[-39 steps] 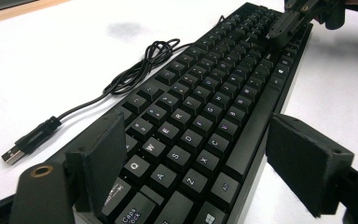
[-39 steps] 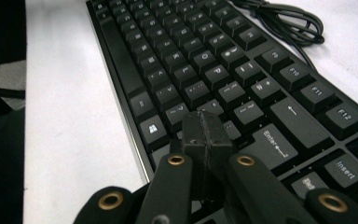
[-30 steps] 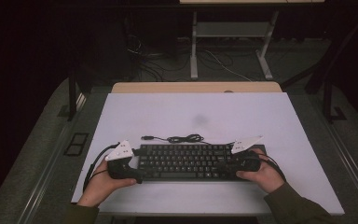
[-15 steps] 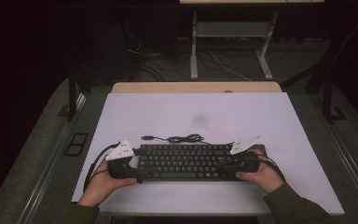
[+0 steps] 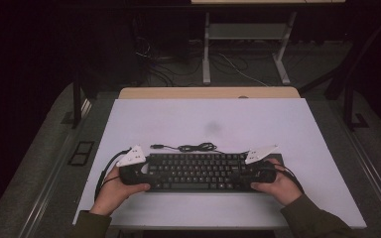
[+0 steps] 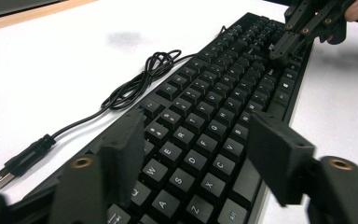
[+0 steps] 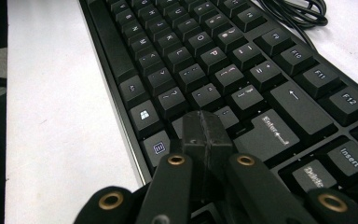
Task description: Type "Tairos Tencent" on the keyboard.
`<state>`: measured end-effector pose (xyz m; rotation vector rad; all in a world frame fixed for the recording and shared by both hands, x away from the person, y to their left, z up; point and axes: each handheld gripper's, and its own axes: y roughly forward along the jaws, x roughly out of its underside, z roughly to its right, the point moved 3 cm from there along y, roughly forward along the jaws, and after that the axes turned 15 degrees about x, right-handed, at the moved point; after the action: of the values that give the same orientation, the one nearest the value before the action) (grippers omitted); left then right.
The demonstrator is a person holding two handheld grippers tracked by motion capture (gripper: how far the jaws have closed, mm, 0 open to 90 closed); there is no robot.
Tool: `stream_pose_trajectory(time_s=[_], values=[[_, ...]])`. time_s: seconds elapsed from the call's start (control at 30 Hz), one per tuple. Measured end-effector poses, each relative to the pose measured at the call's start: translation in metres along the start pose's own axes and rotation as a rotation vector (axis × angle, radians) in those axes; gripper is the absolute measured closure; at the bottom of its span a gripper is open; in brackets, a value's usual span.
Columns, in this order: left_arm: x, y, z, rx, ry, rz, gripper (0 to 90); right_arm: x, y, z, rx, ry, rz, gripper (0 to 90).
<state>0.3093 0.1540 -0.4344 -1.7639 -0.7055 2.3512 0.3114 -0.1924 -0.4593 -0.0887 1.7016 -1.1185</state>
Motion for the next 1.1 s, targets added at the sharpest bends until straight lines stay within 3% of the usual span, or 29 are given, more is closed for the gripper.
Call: stream_pose_trajectory(time_s=[0.13,0.53,0.57,0.77,1.1], values=[[-0.003,0.005,-0.001,0.005,-0.02,0.005,49.3,0.0,0.0,0.0,0.0,0.003,-0.001,89.6],[-0.017,0.017,-0.008,0.037,-0.049,-0.001,66.9,0.0,0.0,0.0,0.0,0.005,-0.002,89.6],[-0.019,0.019,-0.009,0.041,-0.052,-0.003,72.8,0.0,0.0,0.0,0.0,0.006,-0.002,89.6],[-0.026,0.028,-0.014,0.042,-0.07,-0.013,88.6,0.0,0.0,0.0,-0.003,0.005,-0.001,89.6],[-0.026,0.045,-0.016,0.05,-0.082,-0.043,88.8,0.0,0.0,0.001,-0.004,0.004,-0.001,89.6]])
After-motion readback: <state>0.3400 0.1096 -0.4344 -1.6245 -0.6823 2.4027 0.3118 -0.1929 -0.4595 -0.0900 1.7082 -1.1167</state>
